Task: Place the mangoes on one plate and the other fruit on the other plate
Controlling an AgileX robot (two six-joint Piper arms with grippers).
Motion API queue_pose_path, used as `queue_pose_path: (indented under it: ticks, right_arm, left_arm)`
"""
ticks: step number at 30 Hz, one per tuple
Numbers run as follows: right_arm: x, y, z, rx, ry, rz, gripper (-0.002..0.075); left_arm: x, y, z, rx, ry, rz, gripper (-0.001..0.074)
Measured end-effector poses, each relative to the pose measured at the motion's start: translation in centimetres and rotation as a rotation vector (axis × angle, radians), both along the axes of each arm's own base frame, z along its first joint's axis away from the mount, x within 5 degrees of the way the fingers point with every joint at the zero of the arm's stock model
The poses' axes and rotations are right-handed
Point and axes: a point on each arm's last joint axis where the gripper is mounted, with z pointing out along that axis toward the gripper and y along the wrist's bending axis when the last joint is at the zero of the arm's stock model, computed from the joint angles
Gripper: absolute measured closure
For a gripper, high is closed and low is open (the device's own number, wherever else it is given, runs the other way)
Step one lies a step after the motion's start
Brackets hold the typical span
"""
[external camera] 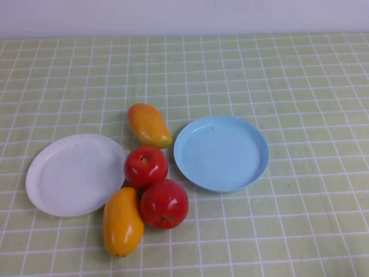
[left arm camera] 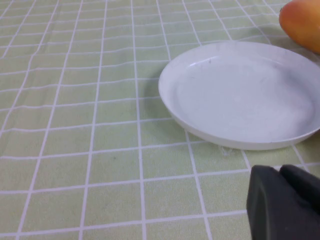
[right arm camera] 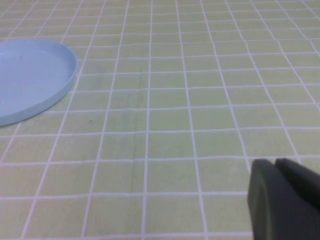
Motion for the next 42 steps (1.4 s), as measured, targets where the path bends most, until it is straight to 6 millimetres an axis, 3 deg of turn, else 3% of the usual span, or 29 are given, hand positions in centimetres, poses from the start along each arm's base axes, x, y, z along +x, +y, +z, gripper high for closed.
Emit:
queue_pose_path:
  ticks: [20,30,42]
  right_arm:
    - [0.0,0.0,0.0,0.0,0.0,0.0,0.0742]
    - [0.0,0.0,0.0,0.0,0.0,0.0,0.0742]
    - [0.0,0.0,0.0,0.0,0.0,0.0,0.0742]
  left_arm:
    - [0.1,-0.1,0.3,-0.06,-0.029,0.012,0.0731]
    - [0.3,-0.5,1.8,-0.59,-0.13,0.061,0.0731]
    - [0.4,-0.5,2.4,-0.688,-0.188,0.066,0.0732]
